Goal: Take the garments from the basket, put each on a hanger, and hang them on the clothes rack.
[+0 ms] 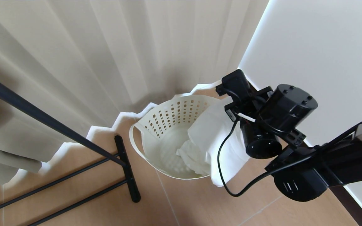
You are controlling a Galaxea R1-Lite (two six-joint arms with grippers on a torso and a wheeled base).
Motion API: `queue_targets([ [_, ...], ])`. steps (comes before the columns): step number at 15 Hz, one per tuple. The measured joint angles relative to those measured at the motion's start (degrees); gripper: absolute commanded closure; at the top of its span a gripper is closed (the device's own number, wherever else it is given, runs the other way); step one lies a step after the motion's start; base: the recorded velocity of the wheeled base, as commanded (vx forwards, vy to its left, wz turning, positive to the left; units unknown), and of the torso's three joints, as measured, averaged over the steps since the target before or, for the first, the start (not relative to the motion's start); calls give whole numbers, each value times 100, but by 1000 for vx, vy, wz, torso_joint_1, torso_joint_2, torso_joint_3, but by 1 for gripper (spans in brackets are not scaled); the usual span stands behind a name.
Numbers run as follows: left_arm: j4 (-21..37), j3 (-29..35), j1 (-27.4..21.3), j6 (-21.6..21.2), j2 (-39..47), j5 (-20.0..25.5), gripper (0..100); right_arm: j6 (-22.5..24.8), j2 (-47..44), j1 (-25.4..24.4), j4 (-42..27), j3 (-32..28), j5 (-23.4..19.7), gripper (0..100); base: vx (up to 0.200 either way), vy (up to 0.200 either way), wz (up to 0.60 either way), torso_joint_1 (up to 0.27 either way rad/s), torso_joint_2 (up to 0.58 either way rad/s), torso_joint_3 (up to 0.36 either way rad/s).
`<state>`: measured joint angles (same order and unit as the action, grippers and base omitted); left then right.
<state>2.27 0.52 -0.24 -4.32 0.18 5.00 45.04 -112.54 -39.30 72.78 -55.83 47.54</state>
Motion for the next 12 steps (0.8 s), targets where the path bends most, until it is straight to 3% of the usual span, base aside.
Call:
queue_targets([
  [2, 2, 0, -2, 2, 0, 0, 0, -185, 354, 77, -840, -94, 0, 100, 0, 0, 0, 0, 0, 0],
  [5, 2, 0, -2, 5, 0, -5, 0, -818, 942, 124, -2978, -304, -9, 100, 0, 0, 0, 0, 0, 0],
  [7, 2, 0, -2, 9, 0, -21, 0, -1680, 1335, 135, -4826, -668, -63, 100, 0, 0, 0, 0, 0, 0],
  [9, 2, 0, -2, 9, 0, -22, 0, -2928, 1632, 133, -6307, -1125, -347, 100, 0, 0, 0, 0, 0, 0],
  [10, 2, 0, -2, 9, 0, -21, 0, -3489, 1786, 121, -6832, -1282, -657, 100, 0, 0, 0, 0, 0, 0],
  [12, 2, 0, -2, 11, 0, -16, 0, -4176, 2081, 107, -7309, -1426, -1211, 100, 0, 0, 0, 0, 0, 0],
])
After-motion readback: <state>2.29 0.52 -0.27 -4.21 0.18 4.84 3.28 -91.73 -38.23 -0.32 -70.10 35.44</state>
